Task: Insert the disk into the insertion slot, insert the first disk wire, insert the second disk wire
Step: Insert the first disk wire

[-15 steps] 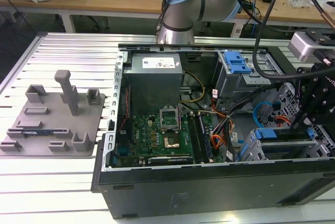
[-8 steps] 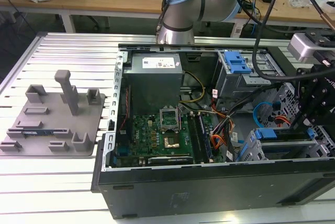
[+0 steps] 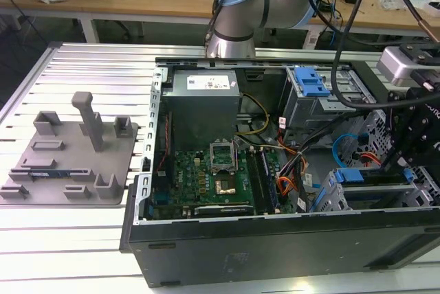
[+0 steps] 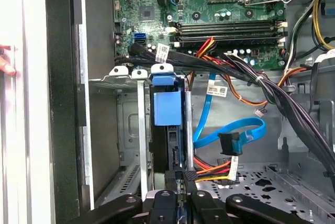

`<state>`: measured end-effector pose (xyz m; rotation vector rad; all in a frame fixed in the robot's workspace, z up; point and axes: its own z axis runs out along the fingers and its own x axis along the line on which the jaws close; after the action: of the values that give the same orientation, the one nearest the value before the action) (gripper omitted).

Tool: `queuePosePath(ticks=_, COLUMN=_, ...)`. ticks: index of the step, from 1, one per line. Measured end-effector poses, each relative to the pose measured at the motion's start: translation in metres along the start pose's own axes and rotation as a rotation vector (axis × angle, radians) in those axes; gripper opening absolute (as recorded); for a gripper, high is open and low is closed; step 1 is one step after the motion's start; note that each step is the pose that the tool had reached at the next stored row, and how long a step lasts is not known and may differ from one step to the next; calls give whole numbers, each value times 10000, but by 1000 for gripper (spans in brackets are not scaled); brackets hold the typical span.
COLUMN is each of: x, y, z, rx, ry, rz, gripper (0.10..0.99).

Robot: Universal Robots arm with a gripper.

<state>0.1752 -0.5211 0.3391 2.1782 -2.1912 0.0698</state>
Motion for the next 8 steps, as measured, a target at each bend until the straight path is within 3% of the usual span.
queuePosePath(ticks=3, x=0, y=0, z=-16, rx=2, ry=0, rz=-23, gripper=357)
queuePosePath(ticks=4, x=-1, y=1, z=-58, rx=2, ry=1, rz=-23, gripper=424)
queuePosePath(ticks=8, x=-21, y=1, z=-232, rx=2, ry=29, rz=-23, gripper=424)
